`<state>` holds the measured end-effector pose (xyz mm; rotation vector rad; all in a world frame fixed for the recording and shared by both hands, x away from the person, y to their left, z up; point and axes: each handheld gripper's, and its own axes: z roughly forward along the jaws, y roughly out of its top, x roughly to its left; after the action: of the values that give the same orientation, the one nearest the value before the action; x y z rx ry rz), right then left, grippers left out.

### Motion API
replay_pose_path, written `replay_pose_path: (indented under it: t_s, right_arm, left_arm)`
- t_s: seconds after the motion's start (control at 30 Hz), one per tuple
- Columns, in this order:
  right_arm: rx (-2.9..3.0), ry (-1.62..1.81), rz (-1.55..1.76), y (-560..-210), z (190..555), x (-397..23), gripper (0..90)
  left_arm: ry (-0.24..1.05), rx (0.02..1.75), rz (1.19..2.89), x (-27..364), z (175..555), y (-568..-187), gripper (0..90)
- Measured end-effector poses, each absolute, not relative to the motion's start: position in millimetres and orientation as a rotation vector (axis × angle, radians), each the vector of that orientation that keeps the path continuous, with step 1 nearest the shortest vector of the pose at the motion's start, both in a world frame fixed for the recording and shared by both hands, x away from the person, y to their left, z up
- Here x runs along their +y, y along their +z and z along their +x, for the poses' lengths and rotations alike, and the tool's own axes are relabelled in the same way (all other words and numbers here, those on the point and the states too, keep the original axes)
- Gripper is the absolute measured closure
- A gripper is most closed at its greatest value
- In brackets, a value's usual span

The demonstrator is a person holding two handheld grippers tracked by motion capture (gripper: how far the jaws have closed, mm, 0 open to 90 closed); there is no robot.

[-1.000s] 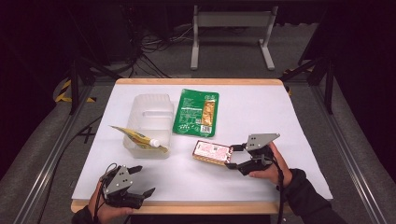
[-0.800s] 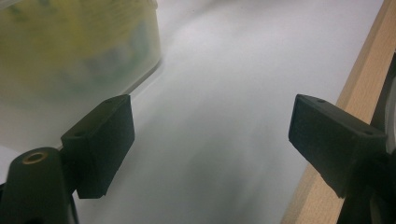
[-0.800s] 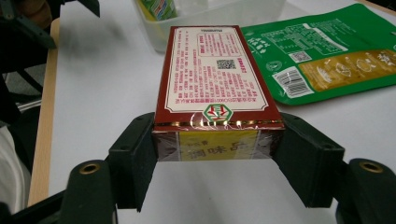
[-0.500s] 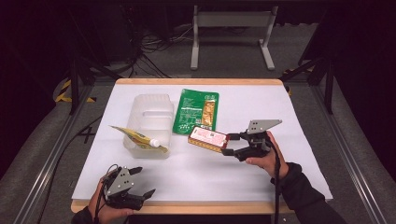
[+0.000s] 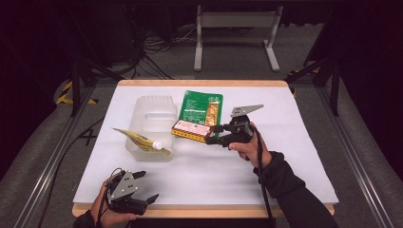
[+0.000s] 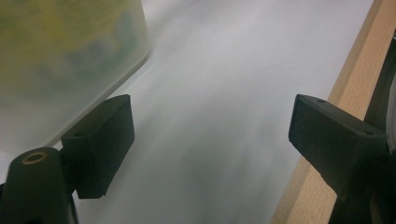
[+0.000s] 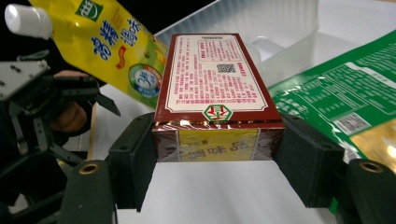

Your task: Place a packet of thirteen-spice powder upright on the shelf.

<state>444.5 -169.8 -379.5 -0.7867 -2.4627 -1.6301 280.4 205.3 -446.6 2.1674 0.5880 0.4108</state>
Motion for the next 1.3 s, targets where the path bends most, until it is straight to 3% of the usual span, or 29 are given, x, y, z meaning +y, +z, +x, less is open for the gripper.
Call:
replay_pose_path:
  t_s: [0.5,1.03,1.1,1.3]
  right_arm:
    - [-2.369,-1.398,-0.931,-372.0,474.1,-100.3,33.2]
    - [-2.265,-1.365,-1.088,-374.7,487.7,-73.4,32.0]
    - [-2.216,-1.389,-1.082,-374.4,488.6,-73.0,25.6]
    - [-2.241,-1.371,-0.990,-376.0,486.6,-67.9,31.2]
  left_arm:
    - [0.401,0.560,2.184,202.4,280.4,-447.6,15.0]
    - [0.405,0.519,2.205,199.0,278.9,-449.3,15.1]
    - [0.404,0.519,2.206,199.2,278.9,-449.4,15.0]
    - [0.402,0.514,2.214,198.4,278.7,-449.6,15.0]
